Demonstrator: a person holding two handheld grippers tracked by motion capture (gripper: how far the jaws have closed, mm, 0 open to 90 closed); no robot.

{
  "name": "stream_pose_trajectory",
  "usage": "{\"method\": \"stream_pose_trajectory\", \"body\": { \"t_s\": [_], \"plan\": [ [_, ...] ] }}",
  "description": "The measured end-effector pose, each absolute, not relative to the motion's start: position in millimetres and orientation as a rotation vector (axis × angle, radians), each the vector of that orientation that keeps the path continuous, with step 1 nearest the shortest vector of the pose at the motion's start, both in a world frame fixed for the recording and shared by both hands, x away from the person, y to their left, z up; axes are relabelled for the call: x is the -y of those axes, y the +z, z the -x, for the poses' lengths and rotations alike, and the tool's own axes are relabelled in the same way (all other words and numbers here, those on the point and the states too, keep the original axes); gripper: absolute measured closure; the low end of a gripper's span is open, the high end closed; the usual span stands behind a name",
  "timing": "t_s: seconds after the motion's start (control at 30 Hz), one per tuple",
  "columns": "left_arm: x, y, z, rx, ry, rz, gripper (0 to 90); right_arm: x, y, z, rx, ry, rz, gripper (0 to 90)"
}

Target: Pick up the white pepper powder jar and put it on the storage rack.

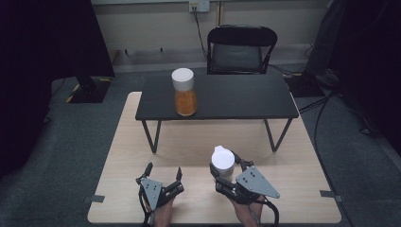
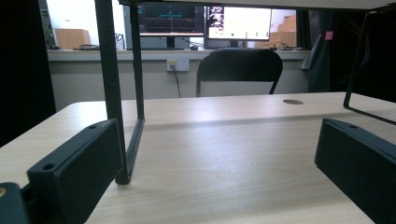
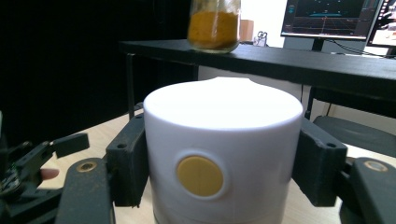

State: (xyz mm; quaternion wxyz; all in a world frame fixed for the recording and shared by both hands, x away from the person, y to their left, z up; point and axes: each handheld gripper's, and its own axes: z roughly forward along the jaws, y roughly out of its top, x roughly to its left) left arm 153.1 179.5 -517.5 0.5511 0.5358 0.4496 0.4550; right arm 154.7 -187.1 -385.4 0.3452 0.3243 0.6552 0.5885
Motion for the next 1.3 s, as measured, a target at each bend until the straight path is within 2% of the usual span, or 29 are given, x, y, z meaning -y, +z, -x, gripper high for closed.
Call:
{"method": "stream_pose_trajectory", "body": {
  "t_s": [1.3],
  "plan": [
    [-179, -517, -153, -1.064, 1.077, -1.268, 0.5, 189, -291, -213, -1.645, 1.525, -0.848, 30.3]
  ]
}}
